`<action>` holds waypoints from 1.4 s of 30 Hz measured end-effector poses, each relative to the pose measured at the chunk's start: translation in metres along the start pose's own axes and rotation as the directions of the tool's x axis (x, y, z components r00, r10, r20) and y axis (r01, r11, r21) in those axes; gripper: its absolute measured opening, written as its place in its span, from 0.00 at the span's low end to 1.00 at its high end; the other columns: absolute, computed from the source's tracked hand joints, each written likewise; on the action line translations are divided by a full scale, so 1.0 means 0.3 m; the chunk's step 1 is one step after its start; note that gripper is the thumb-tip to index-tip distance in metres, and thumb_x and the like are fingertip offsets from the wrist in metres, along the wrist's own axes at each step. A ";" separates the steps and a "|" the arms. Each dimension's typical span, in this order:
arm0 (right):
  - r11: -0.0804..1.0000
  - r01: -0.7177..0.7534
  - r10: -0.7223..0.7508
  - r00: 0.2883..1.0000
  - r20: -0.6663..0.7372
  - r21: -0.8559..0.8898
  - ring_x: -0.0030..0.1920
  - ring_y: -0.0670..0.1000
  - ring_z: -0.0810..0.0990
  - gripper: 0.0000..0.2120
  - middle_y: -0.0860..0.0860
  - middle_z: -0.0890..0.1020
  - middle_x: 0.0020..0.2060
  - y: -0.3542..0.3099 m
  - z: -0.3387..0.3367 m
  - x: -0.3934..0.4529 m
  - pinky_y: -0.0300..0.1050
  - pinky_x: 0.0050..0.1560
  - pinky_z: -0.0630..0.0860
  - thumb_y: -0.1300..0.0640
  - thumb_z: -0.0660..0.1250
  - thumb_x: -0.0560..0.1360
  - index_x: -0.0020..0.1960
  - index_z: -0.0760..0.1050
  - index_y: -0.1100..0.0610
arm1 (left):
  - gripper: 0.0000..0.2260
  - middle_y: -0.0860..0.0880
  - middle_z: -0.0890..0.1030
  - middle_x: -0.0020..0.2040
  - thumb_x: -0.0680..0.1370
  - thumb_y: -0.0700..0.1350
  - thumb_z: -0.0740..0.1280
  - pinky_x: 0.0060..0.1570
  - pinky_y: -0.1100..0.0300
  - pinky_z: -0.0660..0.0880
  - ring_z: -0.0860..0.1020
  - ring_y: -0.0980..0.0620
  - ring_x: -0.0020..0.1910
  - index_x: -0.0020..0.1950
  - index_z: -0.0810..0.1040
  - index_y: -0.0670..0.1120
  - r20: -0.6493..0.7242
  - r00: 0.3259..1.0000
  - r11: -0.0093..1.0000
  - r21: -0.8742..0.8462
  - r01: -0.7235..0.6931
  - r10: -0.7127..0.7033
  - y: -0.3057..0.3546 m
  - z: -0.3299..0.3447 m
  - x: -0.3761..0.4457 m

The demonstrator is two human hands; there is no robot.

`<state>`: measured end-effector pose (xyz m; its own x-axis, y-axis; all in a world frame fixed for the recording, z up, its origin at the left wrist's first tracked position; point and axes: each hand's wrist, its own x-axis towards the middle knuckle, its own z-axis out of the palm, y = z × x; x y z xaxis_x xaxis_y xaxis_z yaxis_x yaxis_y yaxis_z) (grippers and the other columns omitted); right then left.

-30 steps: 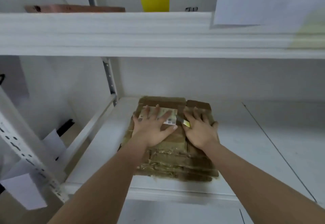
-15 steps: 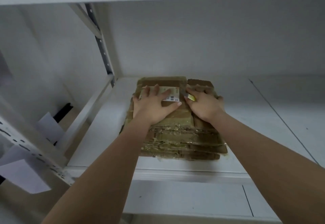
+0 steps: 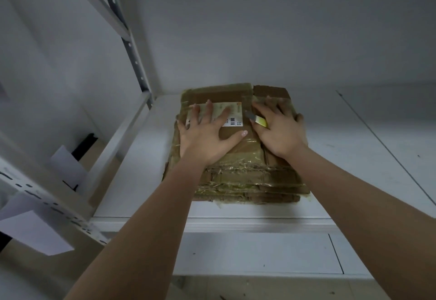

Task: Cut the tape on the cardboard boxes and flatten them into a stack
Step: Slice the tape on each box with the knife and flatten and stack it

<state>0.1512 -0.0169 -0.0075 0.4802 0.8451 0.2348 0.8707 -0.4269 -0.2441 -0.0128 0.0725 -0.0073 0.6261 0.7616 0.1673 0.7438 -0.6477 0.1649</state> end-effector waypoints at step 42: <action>0.983 0.062 -0.013 0.961 -0.276 0.171 0.58 0.61 0.73 0.13 0.59 0.78 0.56 -0.026 -0.327 -0.161 0.51 0.55 0.71 0.57 0.58 0.79 0.61 0.73 0.59 | 0.26 0.45 0.78 0.64 0.79 0.65 0.54 0.66 0.41 0.66 0.71 0.42 0.67 0.66 0.77 0.49 -0.369 0.920 0.983 -0.069 -0.172 0.135 0.072 -0.317 -0.098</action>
<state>0.1315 -0.0859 0.0753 0.4798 0.7286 0.4887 0.8679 -0.3126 -0.3861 -0.0374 0.0342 0.0837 0.5896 0.6052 0.5348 0.6071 -0.7689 0.2008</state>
